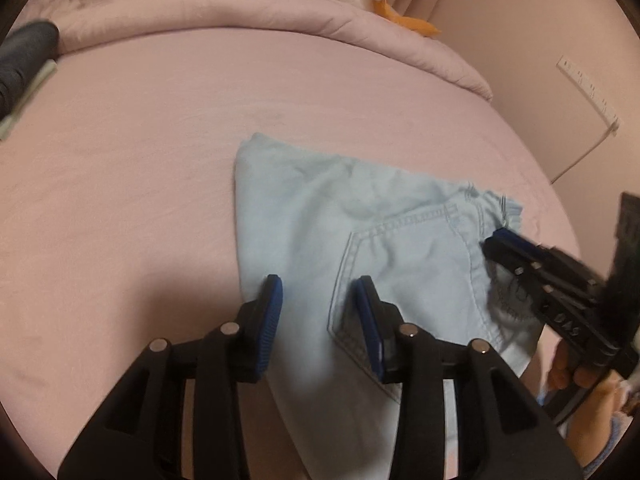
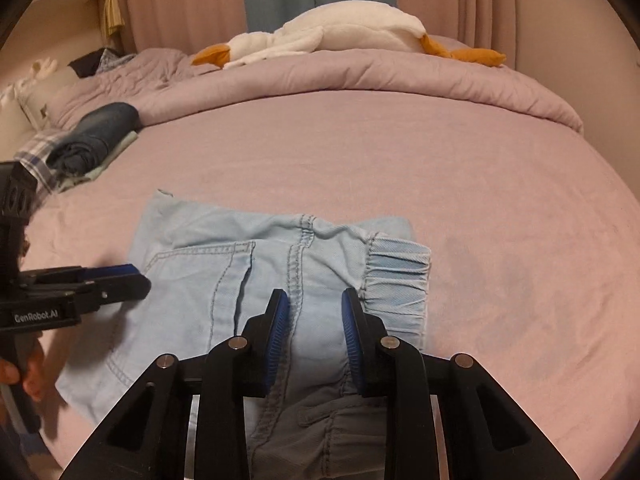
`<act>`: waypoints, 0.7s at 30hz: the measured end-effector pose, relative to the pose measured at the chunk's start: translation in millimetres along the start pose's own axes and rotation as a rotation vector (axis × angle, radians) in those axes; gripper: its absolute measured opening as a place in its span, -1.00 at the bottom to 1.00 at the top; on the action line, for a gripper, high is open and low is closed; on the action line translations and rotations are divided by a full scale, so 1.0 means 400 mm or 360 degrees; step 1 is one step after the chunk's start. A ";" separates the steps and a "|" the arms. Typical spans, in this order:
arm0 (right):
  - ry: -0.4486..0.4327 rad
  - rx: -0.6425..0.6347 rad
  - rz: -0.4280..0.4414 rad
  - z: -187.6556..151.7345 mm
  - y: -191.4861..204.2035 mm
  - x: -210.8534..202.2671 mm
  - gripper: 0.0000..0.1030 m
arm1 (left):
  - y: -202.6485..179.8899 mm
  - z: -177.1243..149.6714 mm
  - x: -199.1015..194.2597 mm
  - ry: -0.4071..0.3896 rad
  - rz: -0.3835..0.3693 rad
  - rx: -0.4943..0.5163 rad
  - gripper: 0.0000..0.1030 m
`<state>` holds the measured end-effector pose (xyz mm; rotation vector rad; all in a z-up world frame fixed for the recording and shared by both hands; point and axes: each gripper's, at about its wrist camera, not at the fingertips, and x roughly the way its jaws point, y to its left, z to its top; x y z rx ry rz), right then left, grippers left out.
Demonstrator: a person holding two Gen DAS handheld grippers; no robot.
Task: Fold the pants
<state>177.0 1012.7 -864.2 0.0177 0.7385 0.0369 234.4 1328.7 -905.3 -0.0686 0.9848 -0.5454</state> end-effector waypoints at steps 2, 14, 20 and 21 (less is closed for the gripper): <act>-0.0037 -0.0015 0.0025 -0.003 0.012 -0.032 -0.51 | -0.022 -0.012 -0.017 -0.0006 0.0003 0.0015 -0.26; 0.0040 -0.0143 0.0148 -0.092 0.025 -0.054 -0.50 | -0.070 -0.124 -0.008 0.0028 0.0158 0.0146 0.22; 0.0054 -0.0178 0.0109 -0.094 0.040 -0.062 -0.50 | -0.074 -0.139 -0.021 0.0011 0.0201 0.0164 0.25; 0.0058 -0.0157 0.0122 -0.093 0.038 -0.068 -0.50 | -0.069 -0.142 -0.027 0.0004 0.0209 0.0159 0.25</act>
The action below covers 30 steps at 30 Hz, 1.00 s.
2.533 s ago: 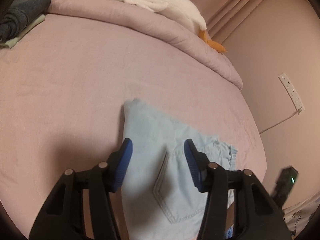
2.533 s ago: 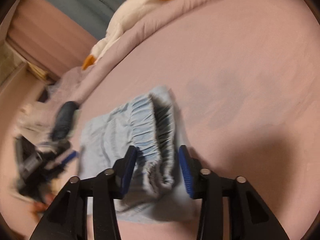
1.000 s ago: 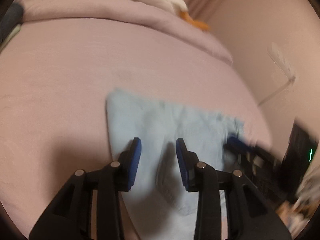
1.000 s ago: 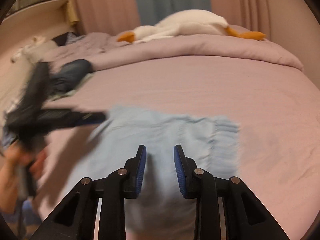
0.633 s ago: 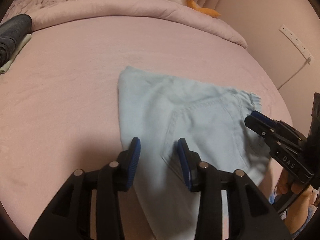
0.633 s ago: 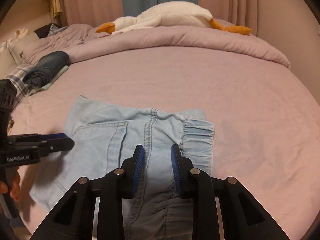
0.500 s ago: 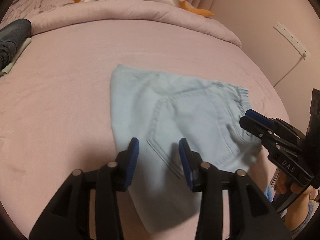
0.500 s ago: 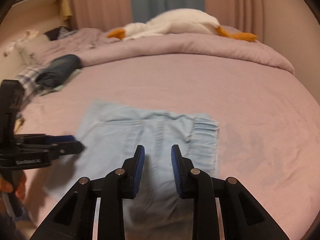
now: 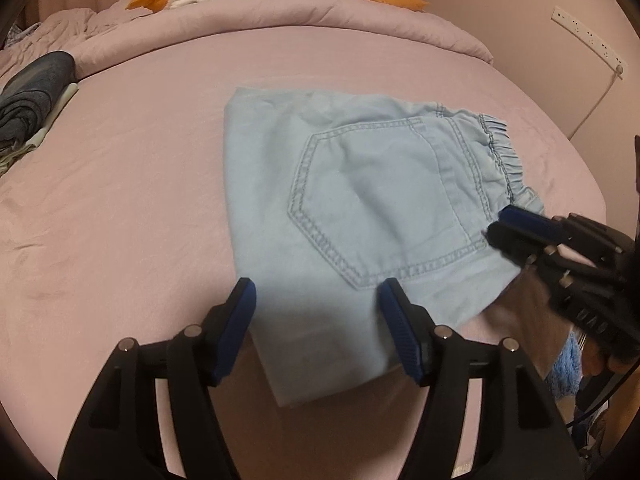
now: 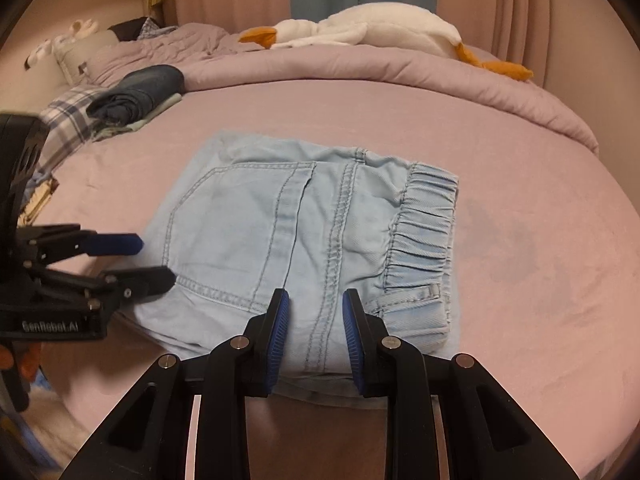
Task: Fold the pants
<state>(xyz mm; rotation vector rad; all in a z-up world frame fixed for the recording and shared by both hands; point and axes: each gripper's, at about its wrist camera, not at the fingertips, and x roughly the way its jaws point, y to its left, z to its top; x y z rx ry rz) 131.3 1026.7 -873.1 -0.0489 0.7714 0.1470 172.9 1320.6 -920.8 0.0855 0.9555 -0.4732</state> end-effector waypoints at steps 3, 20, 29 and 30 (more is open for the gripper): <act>-0.0086 0.0043 0.0053 0.008 -0.009 -0.038 -0.50 | 0.015 -0.011 0.001 0.0020 0.0006 -0.0031 0.28; -0.0138 0.0175 0.0002 0.029 -0.087 -0.067 -0.49 | 0.025 -0.007 -0.042 -0.0012 0.0013 -0.0108 0.25; -0.0157 0.0222 -0.0010 0.091 -0.115 -0.003 -0.49 | -0.026 0.089 0.025 -0.0037 -0.0032 -0.0068 0.27; -0.0118 0.0223 -0.0025 0.087 -0.115 0.015 -0.49 | -0.031 0.093 0.041 -0.0014 -0.0016 -0.0055 0.27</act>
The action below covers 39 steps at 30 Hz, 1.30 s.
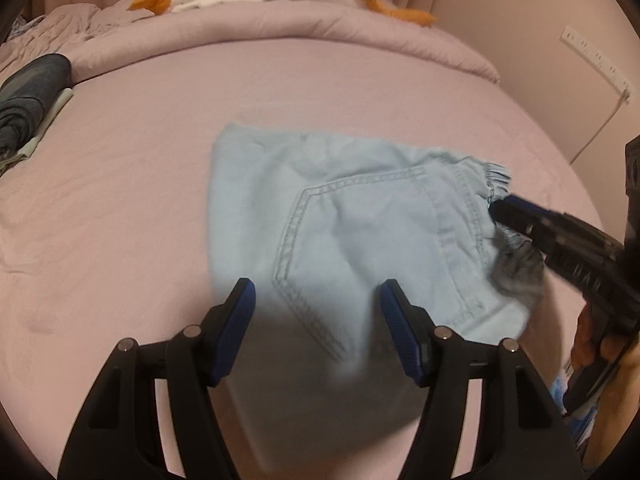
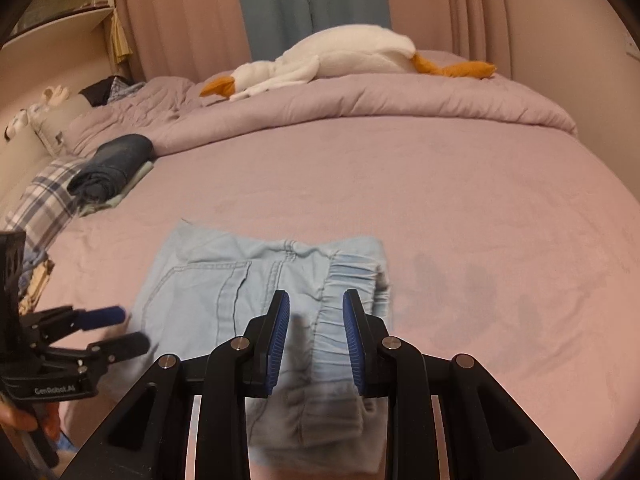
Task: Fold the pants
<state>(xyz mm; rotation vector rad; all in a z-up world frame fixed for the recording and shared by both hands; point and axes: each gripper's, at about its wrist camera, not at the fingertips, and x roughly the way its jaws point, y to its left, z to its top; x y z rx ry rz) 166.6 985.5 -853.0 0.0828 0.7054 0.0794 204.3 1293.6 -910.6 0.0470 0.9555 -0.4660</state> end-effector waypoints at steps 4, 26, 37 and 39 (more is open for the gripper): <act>0.0048 -0.0017 -0.0011 -0.028 -0.008 0.034 -0.49 | -0.013 0.006 0.027 0.0019 0.0065 0.0090 0.38; 0.0080 0.0527 0.0339 -0.080 -0.164 -0.052 0.01 | 0.142 -0.081 -0.071 0.0000 -0.0104 -0.0370 0.38; 0.0275 0.0663 0.0494 -0.096 -0.187 -0.006 0.24 | 0.176 -0.059 -0.049 0.0079 -0.0454 -0.0559 0.40; 0.0289 0.0682 0.0505 -0.096 -0.192 -0.002 0.24 | 0.180 -0.050 -0.041 0.0095 -0.0508 -0.0585 0.41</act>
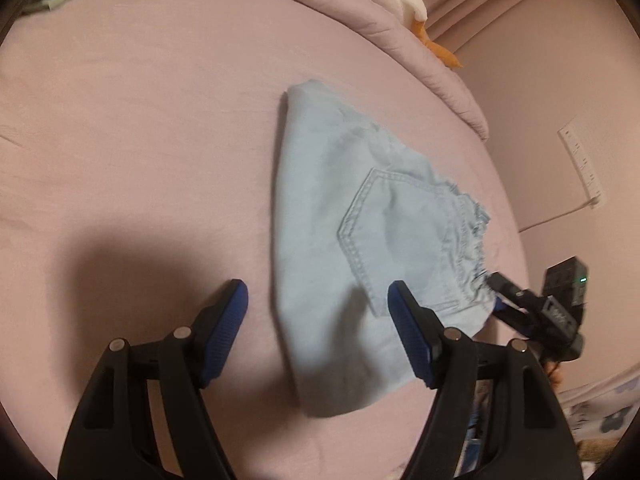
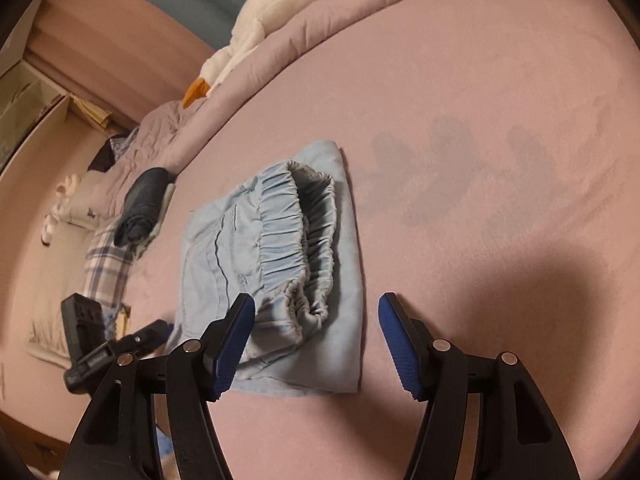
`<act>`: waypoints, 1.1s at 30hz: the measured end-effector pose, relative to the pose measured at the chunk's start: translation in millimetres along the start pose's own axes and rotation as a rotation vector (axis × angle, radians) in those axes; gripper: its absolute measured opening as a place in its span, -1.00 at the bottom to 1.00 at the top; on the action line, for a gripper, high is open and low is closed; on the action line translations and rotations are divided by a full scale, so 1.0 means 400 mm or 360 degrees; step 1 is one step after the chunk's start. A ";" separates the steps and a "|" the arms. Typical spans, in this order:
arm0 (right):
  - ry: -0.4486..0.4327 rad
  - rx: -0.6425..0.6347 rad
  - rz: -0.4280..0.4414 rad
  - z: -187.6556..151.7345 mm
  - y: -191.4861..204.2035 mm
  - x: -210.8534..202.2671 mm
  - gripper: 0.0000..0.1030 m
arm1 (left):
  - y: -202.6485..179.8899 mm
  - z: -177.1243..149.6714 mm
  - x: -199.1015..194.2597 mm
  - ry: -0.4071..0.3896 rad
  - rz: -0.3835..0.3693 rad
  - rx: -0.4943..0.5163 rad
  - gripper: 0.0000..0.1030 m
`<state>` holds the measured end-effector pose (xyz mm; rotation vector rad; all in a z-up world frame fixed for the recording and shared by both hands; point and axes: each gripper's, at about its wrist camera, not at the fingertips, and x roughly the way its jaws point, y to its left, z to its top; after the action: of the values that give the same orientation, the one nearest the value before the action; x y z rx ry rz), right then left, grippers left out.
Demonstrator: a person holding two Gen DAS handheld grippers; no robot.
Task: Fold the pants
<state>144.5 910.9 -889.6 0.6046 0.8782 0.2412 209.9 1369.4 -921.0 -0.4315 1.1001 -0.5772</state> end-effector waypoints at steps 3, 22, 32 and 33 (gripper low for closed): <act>0.0033 0.0009 -0.0003 0.010 -0.003 0.015 0.25 | 0.000 0.018 0.015 0.0028 -0.0059 -0.0026 0.41; 0.0161 -0.0085 0.0128 0.063 0.024 0.097 0.27 | 0.008 0.087 0.052 0.0057 -0.0287 -0.0065 0.41; 0.0146 -0.0181 0.0141 0.074 0.063 0.139 0.28 | -0.025 0.083 0.068 0.0046 -0.0264 -0.0001 0.38; 0.0137 -0.0191 0.0135 0.073 0.067 0.140 0.28 | -0.032 0.081 0.069 0.0044 -0.0258 0.0008 0.30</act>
<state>203.3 945.6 -895.8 0.5232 0.9152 0.3963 246.0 1343.7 -919.9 -0.5127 1.0961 -0.7302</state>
